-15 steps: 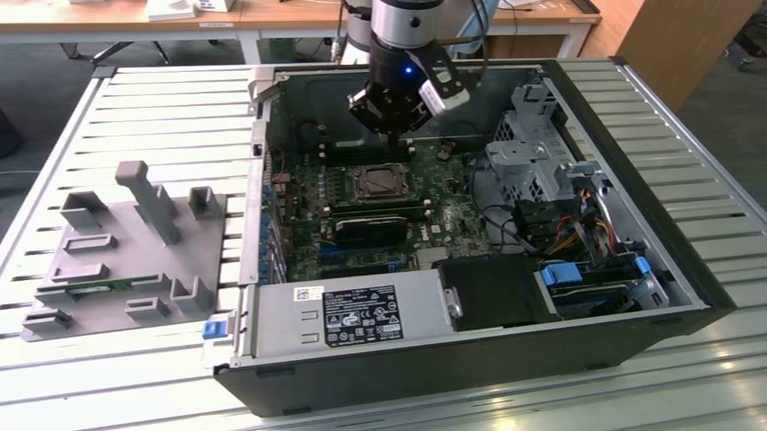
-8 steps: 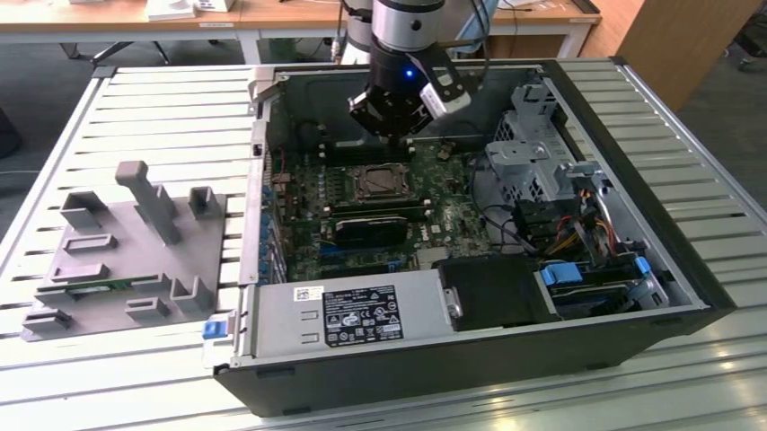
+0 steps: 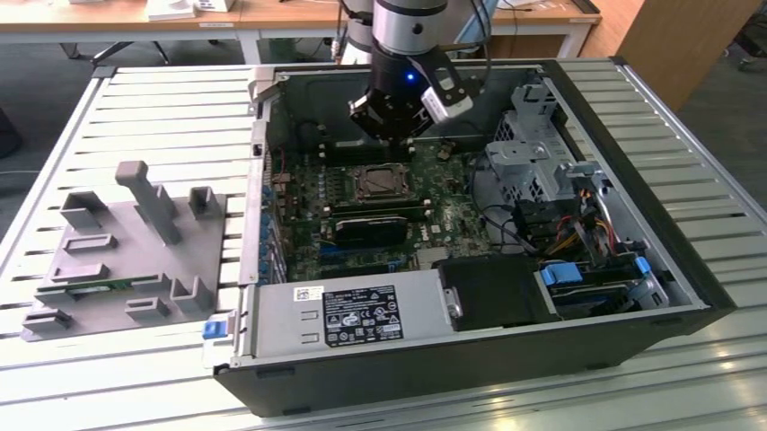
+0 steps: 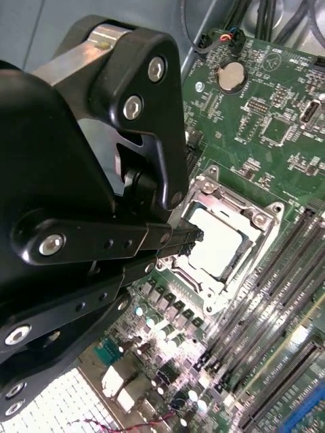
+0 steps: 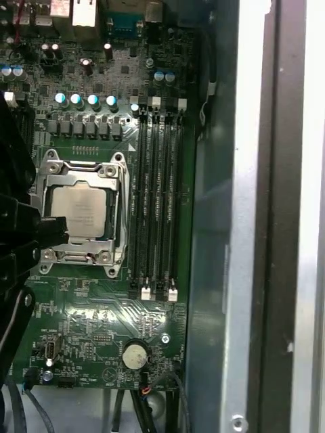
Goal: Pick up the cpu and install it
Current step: 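Install the second cpu locking lever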
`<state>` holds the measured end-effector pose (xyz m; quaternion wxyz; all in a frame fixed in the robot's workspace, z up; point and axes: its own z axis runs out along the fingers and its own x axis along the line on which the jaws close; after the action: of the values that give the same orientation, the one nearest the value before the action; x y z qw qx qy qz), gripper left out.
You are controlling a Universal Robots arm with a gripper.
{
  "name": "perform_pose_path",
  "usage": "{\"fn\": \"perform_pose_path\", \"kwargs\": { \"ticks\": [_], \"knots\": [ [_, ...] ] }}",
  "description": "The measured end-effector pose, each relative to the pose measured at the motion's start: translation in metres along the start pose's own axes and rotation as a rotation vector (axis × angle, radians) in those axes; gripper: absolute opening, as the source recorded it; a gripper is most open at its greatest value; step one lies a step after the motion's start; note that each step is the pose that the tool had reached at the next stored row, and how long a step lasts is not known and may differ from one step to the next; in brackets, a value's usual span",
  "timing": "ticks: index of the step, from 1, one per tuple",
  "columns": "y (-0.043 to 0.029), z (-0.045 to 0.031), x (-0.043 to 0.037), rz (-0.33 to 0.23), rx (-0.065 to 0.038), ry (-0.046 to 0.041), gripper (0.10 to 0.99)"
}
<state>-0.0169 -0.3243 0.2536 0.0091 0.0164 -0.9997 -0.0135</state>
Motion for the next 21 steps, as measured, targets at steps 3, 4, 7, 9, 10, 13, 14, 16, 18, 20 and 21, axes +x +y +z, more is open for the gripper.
{"fn": "perform_pose_path", "kwargs": {
  "ticks": [3, 4, 7, 9, 10, 13, 14, 16, 18, 20, 21],
  "knots": [
    [-0.0054, 0.0007, 0.0002, 0.0, 0.0, -0.0002, 0.106],
    [-0.0054, 0.0007, 0.0002, 0.0, 0.0, -0.0001, 0.106],
    [-0.0054, 0.0007, 0.0002, 0.0, 0.0, 0.0, 0.106],
    [-0.0054, 0.0006, 0.0002, 0.0, 0.0, 0.0, 0.106],
    [-0.0054, 0.0007, 0.0002, 0.0, 0.0, 0.0, 0.106],
    [-0.0057, 0.0007, 0.0002, 0.0, 0.0, 0.0, 0.106],
    [-0.0059, 0.0008, 0.0002, 0.0, 0.0, 0.0, 0.106],
    [-0.0067, 0.0008, 0.0002, 0.0, 0.0, 0.0, 0.106],
    [-0.0082, 0.0009, 0.0003, 0.0, 0.0, 0.0, 0.106],
    [-0.0102, 0.0009, 0.0003, 0.0, 0.0, 0.0, 0.106],
    [-0.0111, 0.0009, 0.0004, 0.0, 0.0, 0.0, 0.106]
  ]
}}
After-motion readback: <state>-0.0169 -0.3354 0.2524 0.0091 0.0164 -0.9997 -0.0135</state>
